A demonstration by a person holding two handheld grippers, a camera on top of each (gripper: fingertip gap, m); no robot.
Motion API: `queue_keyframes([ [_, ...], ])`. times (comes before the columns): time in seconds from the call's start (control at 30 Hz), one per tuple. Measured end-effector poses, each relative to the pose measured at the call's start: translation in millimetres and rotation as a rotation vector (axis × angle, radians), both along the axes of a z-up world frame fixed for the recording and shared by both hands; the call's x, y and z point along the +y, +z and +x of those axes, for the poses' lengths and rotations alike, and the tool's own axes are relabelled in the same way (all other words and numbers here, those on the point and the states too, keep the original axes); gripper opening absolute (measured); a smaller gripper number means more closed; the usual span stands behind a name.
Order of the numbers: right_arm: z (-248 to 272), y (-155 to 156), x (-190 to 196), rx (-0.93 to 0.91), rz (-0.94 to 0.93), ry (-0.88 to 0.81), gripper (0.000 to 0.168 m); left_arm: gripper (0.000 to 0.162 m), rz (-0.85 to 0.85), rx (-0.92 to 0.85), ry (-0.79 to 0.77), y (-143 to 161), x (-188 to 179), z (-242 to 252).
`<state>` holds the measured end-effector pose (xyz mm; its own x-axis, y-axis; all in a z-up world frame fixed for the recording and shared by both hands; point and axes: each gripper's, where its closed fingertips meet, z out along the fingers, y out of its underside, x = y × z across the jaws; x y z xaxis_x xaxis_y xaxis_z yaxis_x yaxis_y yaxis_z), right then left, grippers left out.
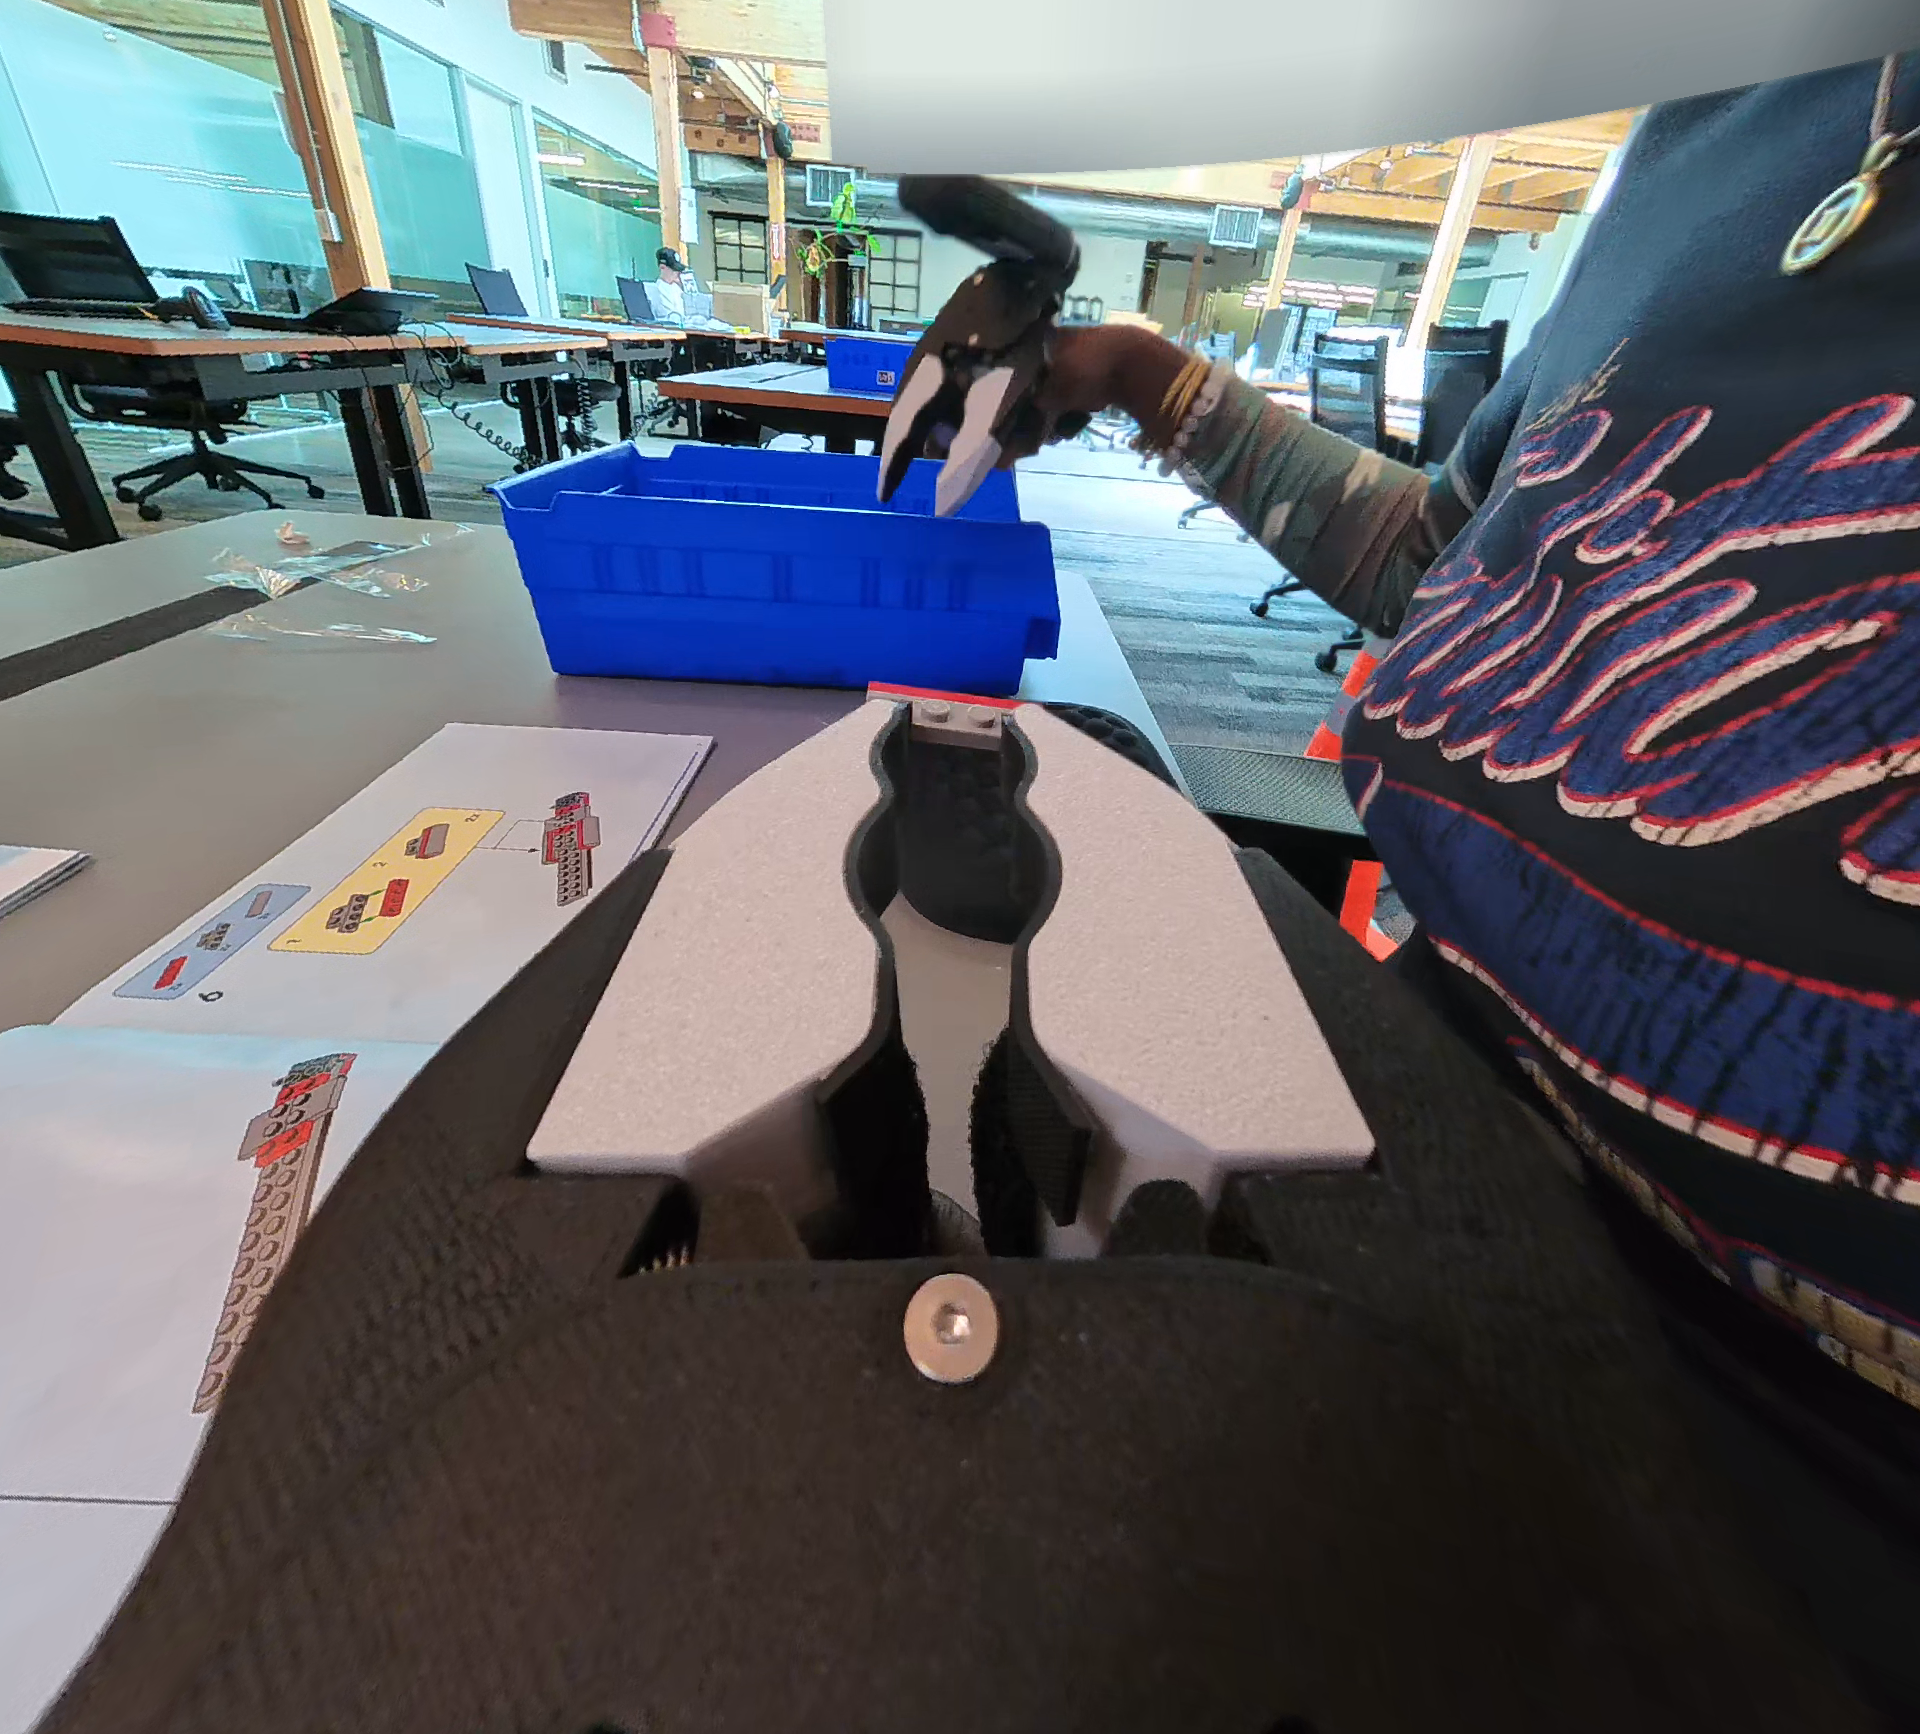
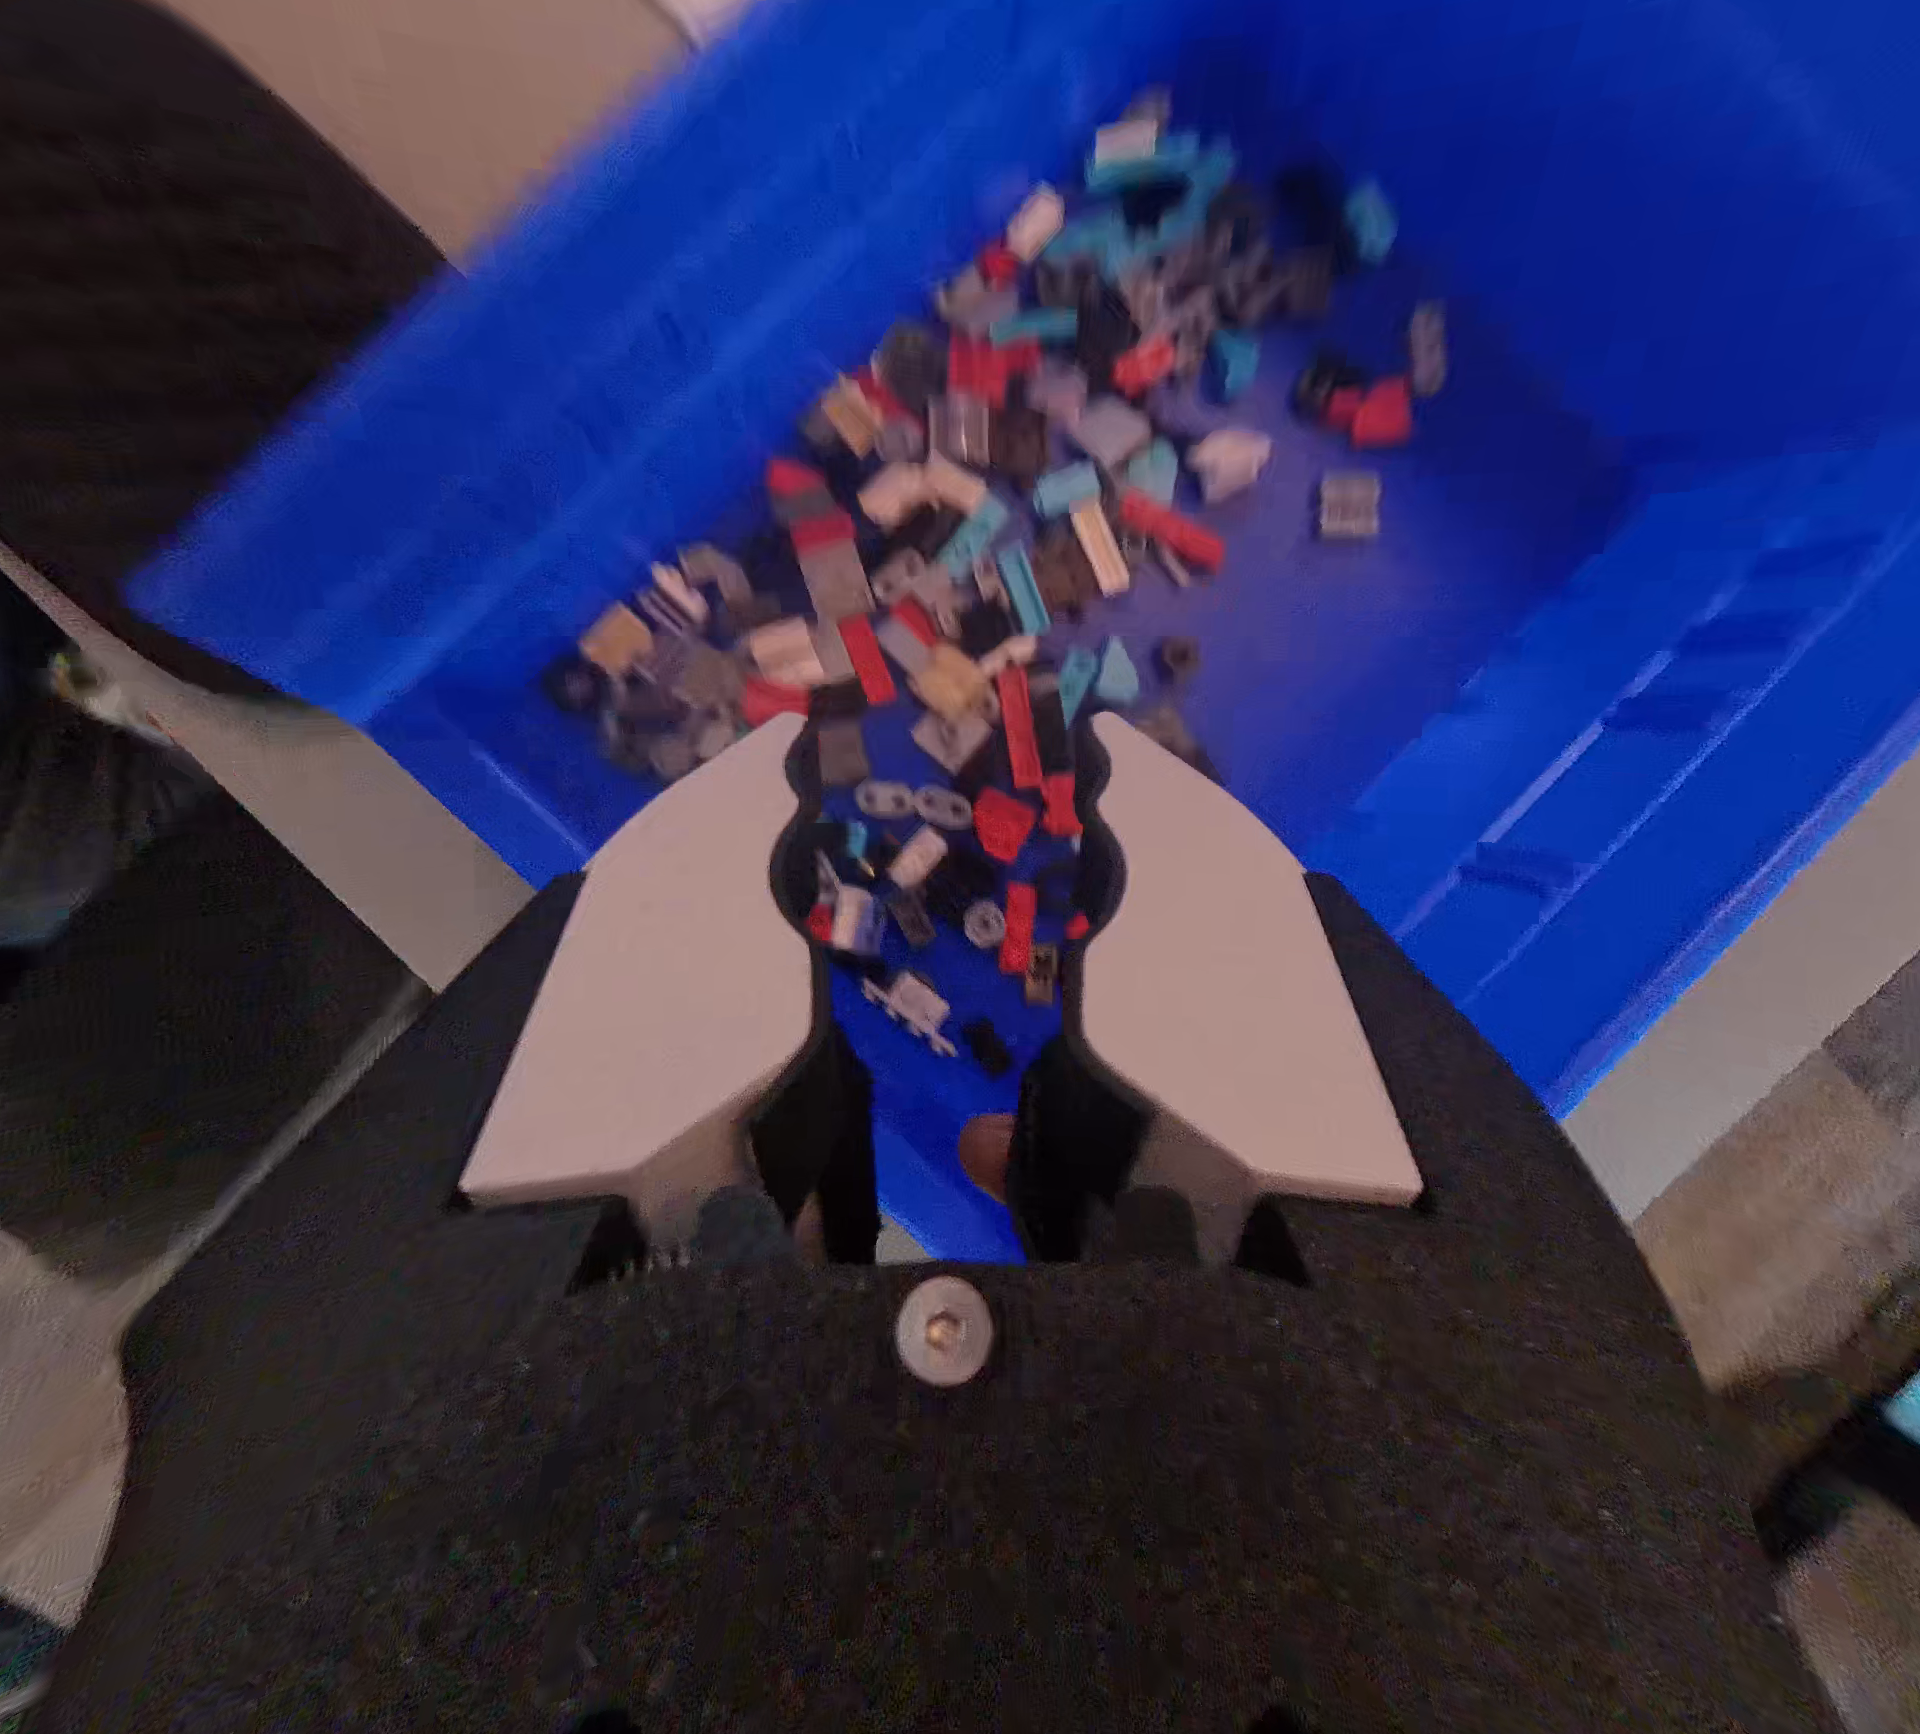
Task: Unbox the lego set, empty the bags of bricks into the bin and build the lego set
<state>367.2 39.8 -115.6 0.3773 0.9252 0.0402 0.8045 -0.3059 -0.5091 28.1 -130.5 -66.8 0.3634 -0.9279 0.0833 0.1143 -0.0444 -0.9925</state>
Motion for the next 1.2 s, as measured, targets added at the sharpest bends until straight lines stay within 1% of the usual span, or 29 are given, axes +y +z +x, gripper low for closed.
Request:
queue_keyframes([
  [0.07,14.5,-21.6,2.0,-0.121,-0.075,0.02,0.05,0.016,-0.009,-0.01,0.004,0.6,1.4,-1.3],
  [0.13,14.7,-36.9,1.0,-0.16,-0.136,0.056,0.048,0.016,-0.018,-0.016,0.012,0.5,3.1,-2.3],
  [0.2,13.8,-47.5,1.2,-0.201,-0.152,0.113,0.031,0.016,-0.018,-0.017,0.016,0.5,3.5,-2.5],
  [0.27,14.7,-54.3,7.4,-0.24,-0.114,0.161,0.011,0.016,-0.021,-0.013,0.021,0.0,4.3,-2.3],
  [0.47,13.3,-64.0,16.6,-0.3,-0.092,0.146,0.012,0.016,-0.04,-0.002,0.028,-2.4,7.0,-1.3],
  [0.57,16.1,-72.2,15.2,-0.337,-0.116,0.136,0.013,0.016,-0.043,0.001,0.028,-2.9,7.4,-0.8],
  [0.73,11.3,-74.0,15.2,-0.316,-0.134,0.091,0.013,0.016,-0.055,-0.022,0.02,-1.5,8.1,-2.7],
  [1.0,4.8,-72.2,16.9,-0.288,-0.11,0.082,0.002,0.016,-0.04,-0.022,-0.007,-0.4,4.5,-1.3],
  [1.2,7.7,-67.1,20.5,-0.266,-0.101,0.049,0.002,0.016,-0.035,-0.013,-0.011,-1.3,3.6,0.0],
])
